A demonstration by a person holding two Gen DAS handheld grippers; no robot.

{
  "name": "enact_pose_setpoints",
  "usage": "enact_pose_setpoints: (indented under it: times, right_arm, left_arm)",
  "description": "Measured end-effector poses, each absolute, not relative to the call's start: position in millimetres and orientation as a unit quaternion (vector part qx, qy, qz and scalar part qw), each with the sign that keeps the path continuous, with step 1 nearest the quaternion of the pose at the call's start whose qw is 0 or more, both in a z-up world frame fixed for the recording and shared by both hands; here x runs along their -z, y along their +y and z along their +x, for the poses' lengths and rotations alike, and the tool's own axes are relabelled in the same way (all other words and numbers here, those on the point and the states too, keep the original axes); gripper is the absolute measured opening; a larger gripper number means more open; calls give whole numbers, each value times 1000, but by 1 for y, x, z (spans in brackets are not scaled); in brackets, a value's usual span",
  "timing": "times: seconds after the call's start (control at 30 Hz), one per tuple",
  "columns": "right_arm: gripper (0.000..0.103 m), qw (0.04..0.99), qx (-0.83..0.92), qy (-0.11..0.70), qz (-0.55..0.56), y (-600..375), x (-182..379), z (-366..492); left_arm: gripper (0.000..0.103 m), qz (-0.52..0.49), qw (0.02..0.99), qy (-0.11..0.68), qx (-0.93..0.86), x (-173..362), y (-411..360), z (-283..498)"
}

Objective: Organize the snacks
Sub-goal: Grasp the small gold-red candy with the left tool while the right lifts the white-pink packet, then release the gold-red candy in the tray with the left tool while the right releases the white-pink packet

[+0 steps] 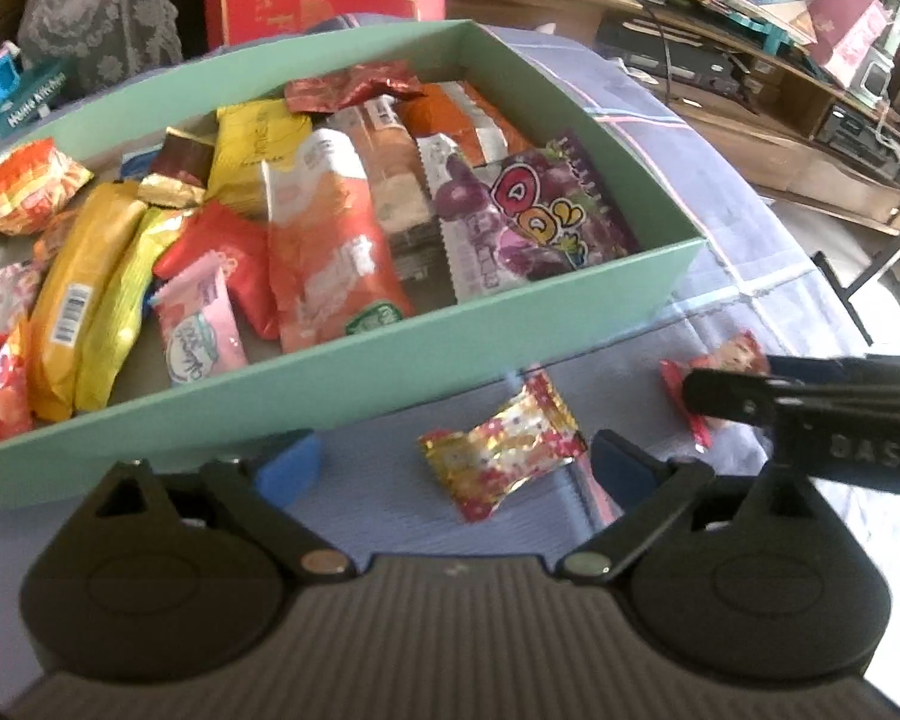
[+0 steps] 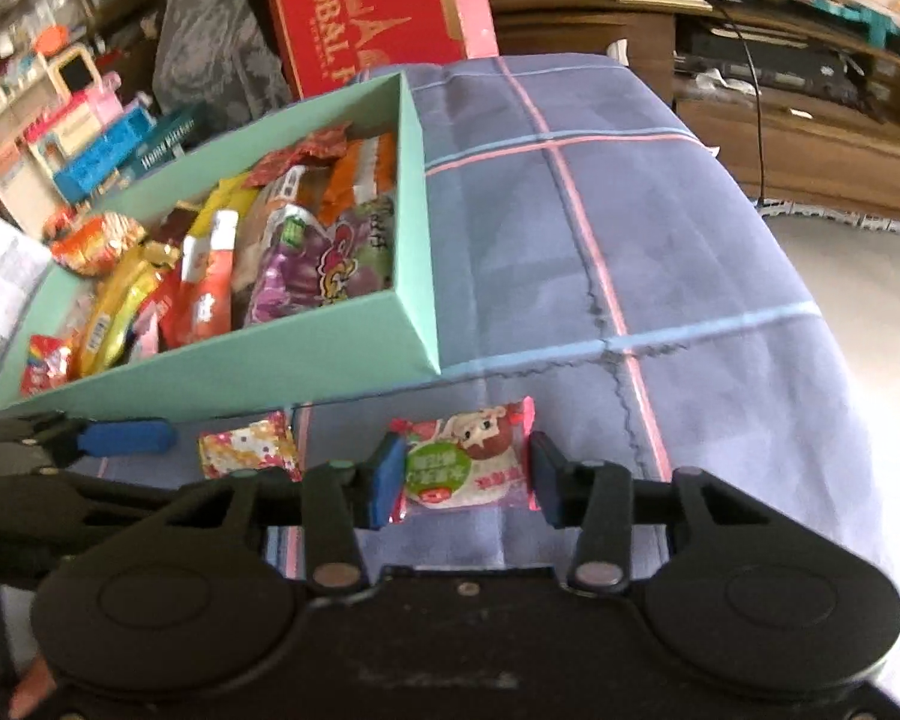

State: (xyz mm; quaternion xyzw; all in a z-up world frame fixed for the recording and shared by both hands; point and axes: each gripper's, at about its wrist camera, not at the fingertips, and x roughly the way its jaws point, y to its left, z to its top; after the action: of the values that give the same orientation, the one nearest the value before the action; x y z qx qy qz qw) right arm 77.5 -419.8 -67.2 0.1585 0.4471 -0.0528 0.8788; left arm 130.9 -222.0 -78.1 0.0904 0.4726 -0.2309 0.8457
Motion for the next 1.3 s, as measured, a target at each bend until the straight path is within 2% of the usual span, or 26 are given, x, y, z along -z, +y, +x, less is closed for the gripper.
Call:
enact_pose_setpoints:
  times: [0.03, 0.1, 0.13, 0.17, 0.2, 0.27, 0.8, 1.3]
  right_arm:
    - [43, 879, 52, 443, 165, -423, 68, 74]
    - [43, 880, 49, 438, 176, -427, 69, 69]
    - [43, 881, 48, 436, 176, -428, 69, 67]
    - [43, 882, 49, 435, 175, -428, 69, 67]
    - [43, 882, 51, 435, 174, -425, 70, 68]
    - [43, 883, 55, 434, 171, -423, 70, 68]
    - [39, 883, 39, 431, 180, -401, 58, 60]
    - [39, 899, -24, 397, 184, -354, -9, 73]
  left_arm:
    - [90, 94, 848, 467, 233, 78, -224, 128]
    - [58, 117, 853, 448, 241, 77, -229, 119]
    - [50, 120, 854, 442, 247, 76, -230, 115]
    - [36, 114, 851, 444, 256, 75, -230, 114]
    - [28, 109, 850, 447, 259, 73, -230, 113]
    - [23, 99, 848, 451, 261, 73, -227, 111]
    - [16, 90, 844, 465, 253, 61, -184, 97]
    - [16, 40, 872, 426, 239, 7, -118, 101]
